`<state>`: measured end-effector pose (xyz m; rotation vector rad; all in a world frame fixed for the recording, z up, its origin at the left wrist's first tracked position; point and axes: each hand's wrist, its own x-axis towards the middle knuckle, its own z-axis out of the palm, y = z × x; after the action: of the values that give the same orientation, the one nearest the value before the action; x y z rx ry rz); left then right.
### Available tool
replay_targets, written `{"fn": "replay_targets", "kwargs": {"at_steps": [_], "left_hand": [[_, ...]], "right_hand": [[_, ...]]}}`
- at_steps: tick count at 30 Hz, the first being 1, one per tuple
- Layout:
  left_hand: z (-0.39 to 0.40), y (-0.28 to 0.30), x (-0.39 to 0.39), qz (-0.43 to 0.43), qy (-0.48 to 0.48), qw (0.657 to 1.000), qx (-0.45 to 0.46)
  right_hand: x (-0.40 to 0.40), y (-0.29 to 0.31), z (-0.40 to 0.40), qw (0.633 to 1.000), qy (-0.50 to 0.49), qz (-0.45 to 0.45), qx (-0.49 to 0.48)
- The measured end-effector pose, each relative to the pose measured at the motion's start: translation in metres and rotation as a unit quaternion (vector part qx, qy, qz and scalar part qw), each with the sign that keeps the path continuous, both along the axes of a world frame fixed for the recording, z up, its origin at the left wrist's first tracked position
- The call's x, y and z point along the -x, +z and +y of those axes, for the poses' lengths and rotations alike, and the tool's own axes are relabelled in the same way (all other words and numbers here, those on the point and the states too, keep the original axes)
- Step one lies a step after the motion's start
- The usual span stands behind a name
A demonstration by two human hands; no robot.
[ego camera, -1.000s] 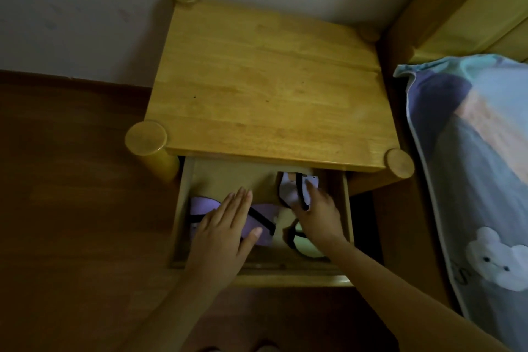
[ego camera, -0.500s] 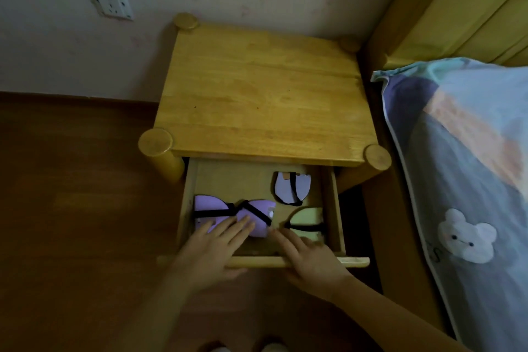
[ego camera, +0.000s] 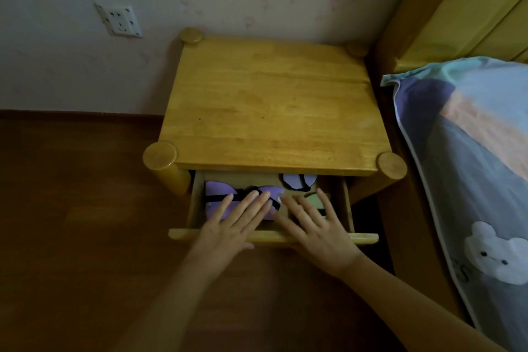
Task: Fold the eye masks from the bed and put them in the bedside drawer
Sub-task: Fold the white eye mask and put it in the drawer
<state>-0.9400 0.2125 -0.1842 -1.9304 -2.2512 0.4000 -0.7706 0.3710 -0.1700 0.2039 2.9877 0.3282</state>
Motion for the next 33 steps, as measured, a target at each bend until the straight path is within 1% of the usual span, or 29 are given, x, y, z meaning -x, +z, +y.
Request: {"fn": "replay_targets", "kwargs": {"at_steps": [4, 8, 11, 14, 17, 19, 23, 28, 31, 33], "left_hand": [[0.023, 0.008, 0.007, 0.001, 0.053, 0.998, -0.028], [0.041, 0.014, 0.016, 0.008, 0.109, 0.994, -0.022], [0.050, 0.011, 0.020, -0.042, 0.135, 0.990, -0.029], [0.055, 0.017, 0.022, -0.057, 0.125, 0.989, -0.059], [0.062, 0.019, 0.025, -0.083, 0.104, 0.982, -0.133], [0.066, 0.016, 0.026, -0.092, 0.095, 0.977, -0.169], [0.072, 0.010, 0.033, -0.048, 0.059, 0.970, -0.231], [0.081, 0.004, 0.050, 0.030, -0.011, 0.955, -0.296], [0.085, -0.003, 0.053, 0.066, -0.020, 0.942, -0.327], [0.086, -0.008, 0.052, 0.073, -0.016, 0.939, -0.335]], "right_hand": [[0.019, 0.003, 0.014, 0.996, -0.070, 0.039, -0.028], [0.035, 0.003, 0.026, 0.988, -0.136, 0.070, -0.035], [0.042, -0.001, 0.033, 0.981, -0.176, 0.066, -0.040], [0.046, -0.004, 0.039, 0.981, -0.165, 0.079, -0.058], [0.051, -0.006, 0.042, 0.978, -0.157, 0.109, -0.084], [0.054, -0.008, 0.042, 0.976, -0.160, 0.111, -0.099], [0.056, -0.007, 0.046, 0.974, -0.133, 0.137, -0.124], [0.057, -0.003, 0.058, 0.973, -0.094, 0.182, -0.102], [0.058, -0.005, 0.061, 0.975, -0.080, 0.178, -0.107], [0.058, -0.005, 0.062, 0.975, -0.082, 0.175, -0.111]]}}
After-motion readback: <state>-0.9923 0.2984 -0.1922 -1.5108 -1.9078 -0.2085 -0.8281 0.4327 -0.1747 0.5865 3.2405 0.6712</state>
